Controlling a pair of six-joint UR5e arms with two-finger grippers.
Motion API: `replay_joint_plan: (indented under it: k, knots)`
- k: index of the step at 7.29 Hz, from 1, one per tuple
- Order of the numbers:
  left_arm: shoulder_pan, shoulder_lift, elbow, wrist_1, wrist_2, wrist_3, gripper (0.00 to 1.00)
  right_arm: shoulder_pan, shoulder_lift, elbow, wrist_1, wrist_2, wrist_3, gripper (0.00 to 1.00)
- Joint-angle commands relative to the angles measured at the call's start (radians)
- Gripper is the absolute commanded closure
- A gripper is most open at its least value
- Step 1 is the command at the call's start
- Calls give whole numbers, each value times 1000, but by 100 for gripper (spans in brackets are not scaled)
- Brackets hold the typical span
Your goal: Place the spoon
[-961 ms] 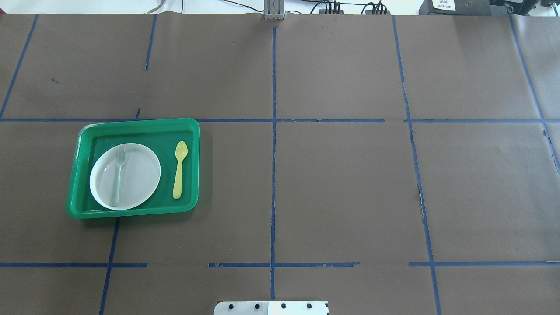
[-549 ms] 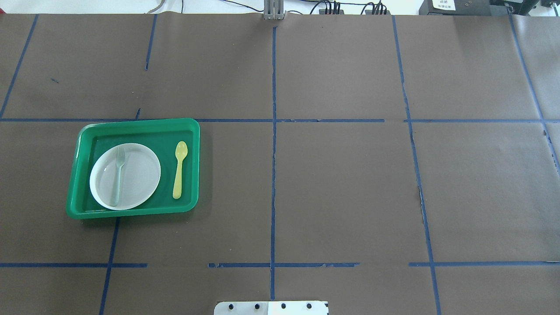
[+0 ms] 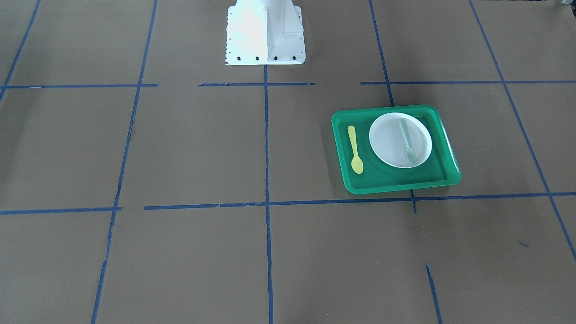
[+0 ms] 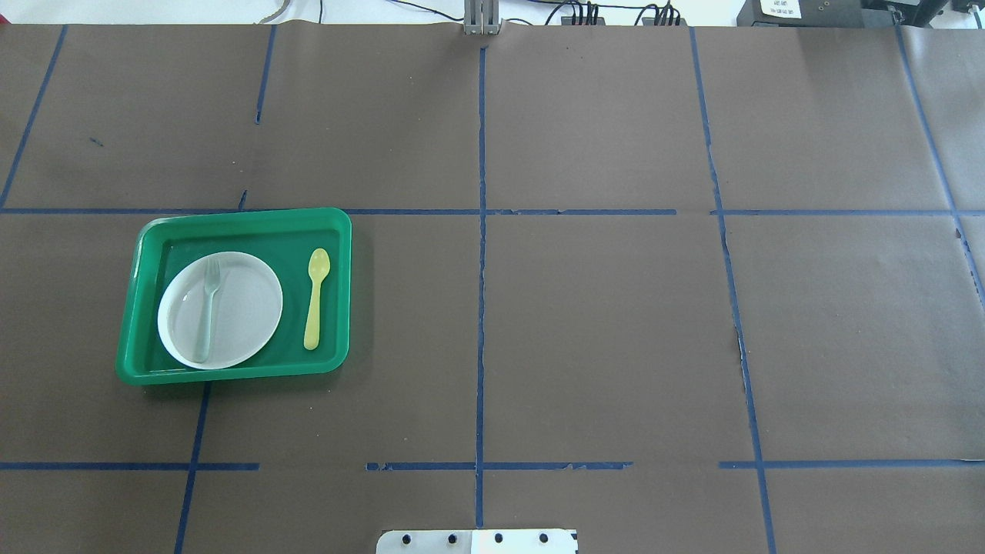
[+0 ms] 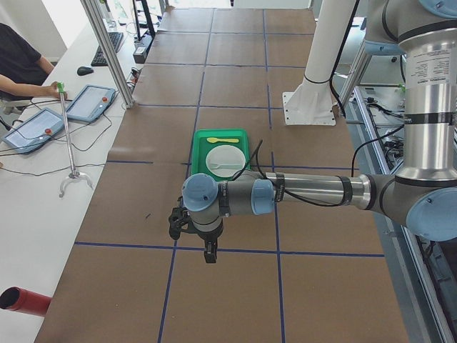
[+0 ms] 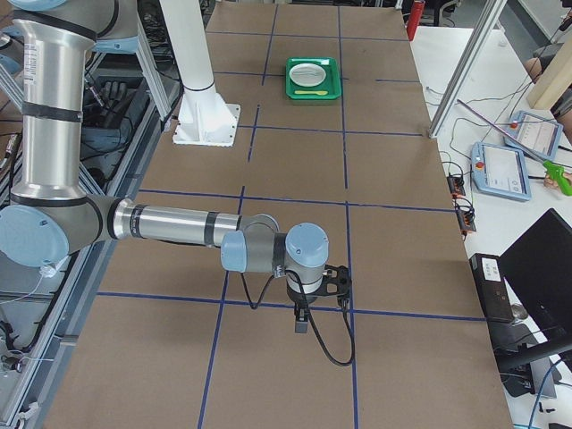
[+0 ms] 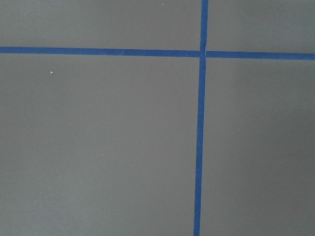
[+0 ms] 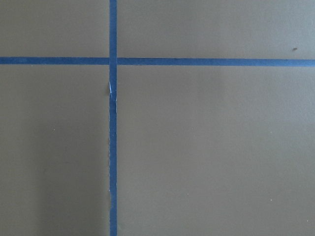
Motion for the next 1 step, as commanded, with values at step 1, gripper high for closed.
replay_joint_plan:
  k: [1]
  knots:
    - [0, 0, -3, 0, 0, 1, 0, 0, 0, 0, 0, 0, 0, 0]
